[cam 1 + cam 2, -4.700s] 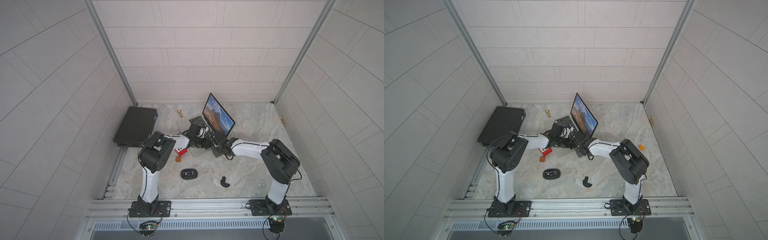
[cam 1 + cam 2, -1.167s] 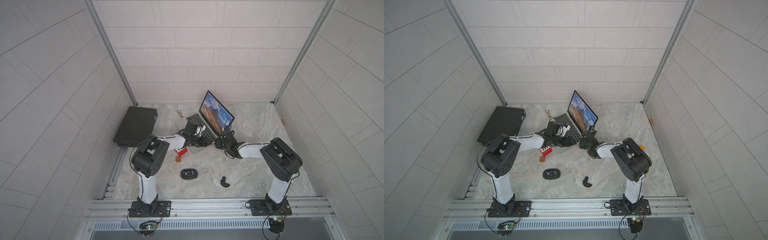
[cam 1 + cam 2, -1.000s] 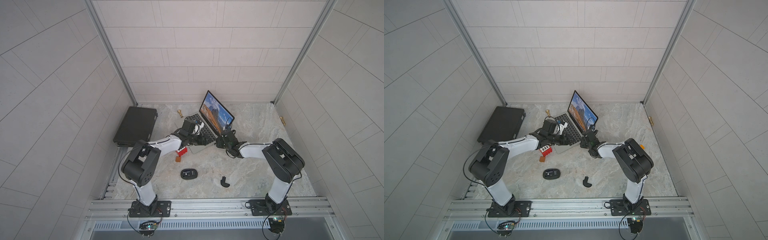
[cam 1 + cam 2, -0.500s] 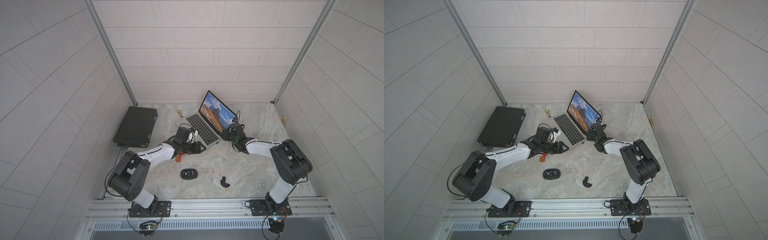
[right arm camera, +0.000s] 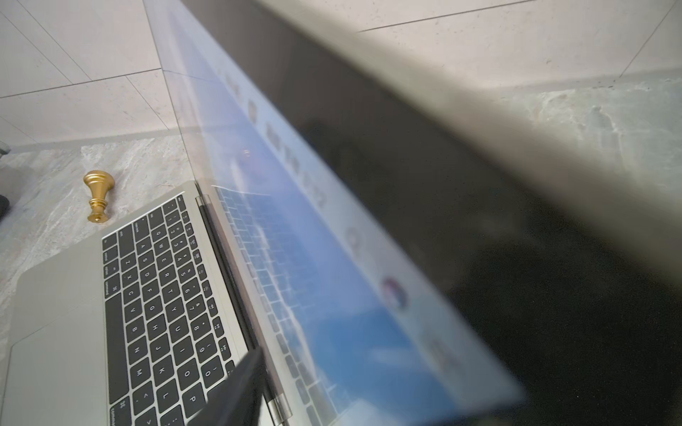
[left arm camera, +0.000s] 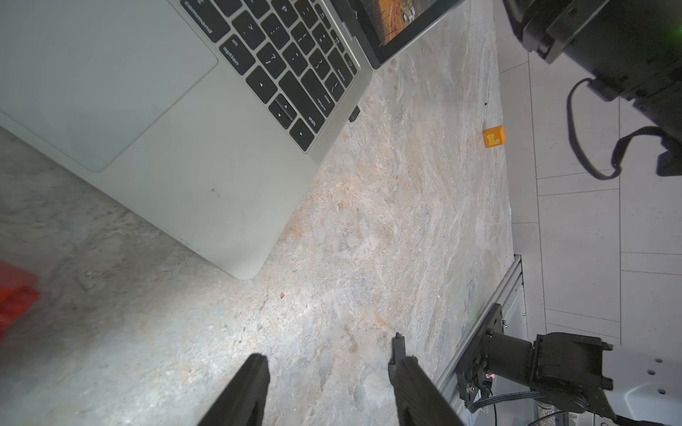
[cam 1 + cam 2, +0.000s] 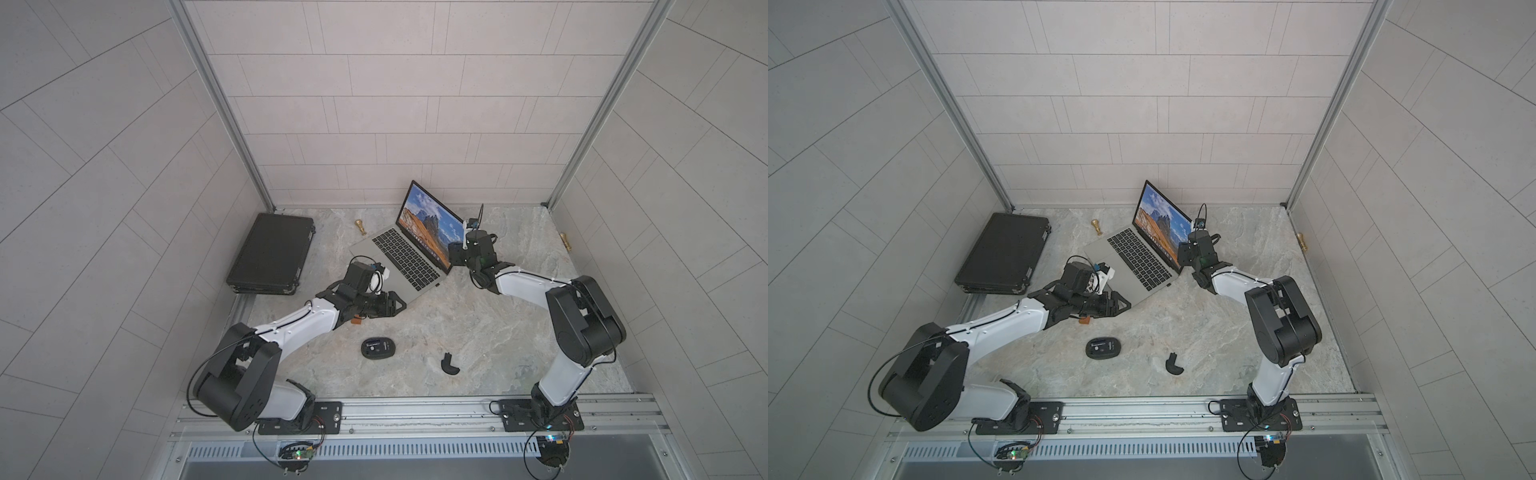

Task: Insert the wireless mouse receiver into the laptop
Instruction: Adjust the laptop at the center of the board, then adjust the lid at the center of the board.

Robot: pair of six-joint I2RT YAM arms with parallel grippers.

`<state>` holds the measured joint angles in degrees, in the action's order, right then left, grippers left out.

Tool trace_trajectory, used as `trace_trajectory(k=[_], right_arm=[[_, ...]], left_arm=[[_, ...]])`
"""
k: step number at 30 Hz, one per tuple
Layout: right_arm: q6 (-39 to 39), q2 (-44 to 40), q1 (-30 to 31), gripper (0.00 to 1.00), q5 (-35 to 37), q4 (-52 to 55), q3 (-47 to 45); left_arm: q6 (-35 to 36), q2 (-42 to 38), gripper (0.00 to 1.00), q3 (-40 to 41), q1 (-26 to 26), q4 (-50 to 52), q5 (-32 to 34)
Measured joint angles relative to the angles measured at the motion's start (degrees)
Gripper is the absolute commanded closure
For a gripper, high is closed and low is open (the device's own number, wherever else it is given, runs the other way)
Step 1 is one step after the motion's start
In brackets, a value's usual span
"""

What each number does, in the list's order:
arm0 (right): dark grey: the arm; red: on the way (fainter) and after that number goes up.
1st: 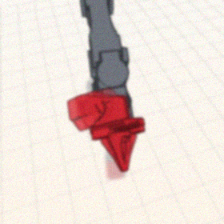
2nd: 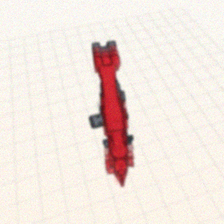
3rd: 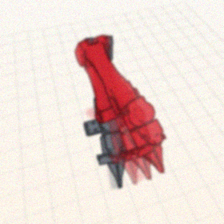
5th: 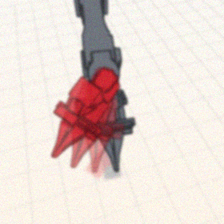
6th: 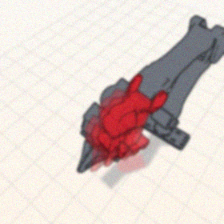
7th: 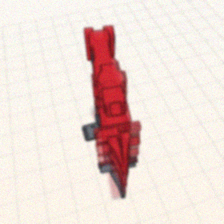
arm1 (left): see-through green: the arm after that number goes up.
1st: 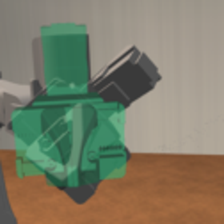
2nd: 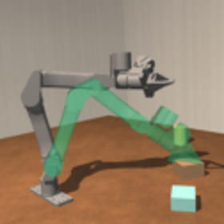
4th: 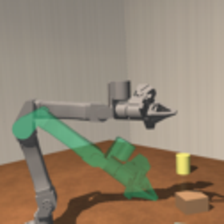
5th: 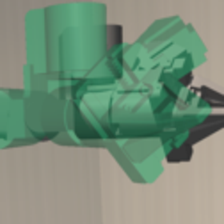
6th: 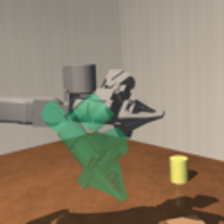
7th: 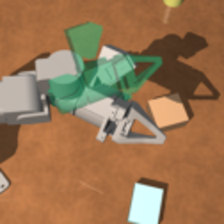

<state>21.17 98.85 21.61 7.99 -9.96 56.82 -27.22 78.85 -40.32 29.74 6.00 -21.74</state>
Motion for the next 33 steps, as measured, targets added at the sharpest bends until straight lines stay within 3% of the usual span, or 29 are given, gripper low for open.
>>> trace_trajectory(k=[5,10,14,17,24,33], right_arm=[[0.6,-8.6,0.0,0.21,-3.9,9.4,-1.9],[4.2,-21.6,0.0,0.20,-9.4,20.9,-4.4],[11.0,-31.5,1.0,0.20,-16.0,27.7,-10.8],[17.5,-36.6,5.4,0.20,-19.6,31.8,-18.3],[31.6,-40.4,21.9,0.23,-21.3,37.4,-29.9],[39.3,-35.3,29.5,0.33,-20.7,32.1,-31.8]], left_arm=[[0.1,-5.8,0.36,2.1,1.8,2.7,0.6],[0.5,-10.2,0.31,3.8,5.4,5.5,1.9],[0.9,-11.0,0.29,4.0,9.2,6.7,3.4],[0.9,-11.2,0.27,4.1,11.0,7.5,5.0],[0.1,-14.8,0.24,5.6,11.2,10.6,11.3],[-1.1,-17.6,0.24,7.2,11.2,12.5,13.4]])
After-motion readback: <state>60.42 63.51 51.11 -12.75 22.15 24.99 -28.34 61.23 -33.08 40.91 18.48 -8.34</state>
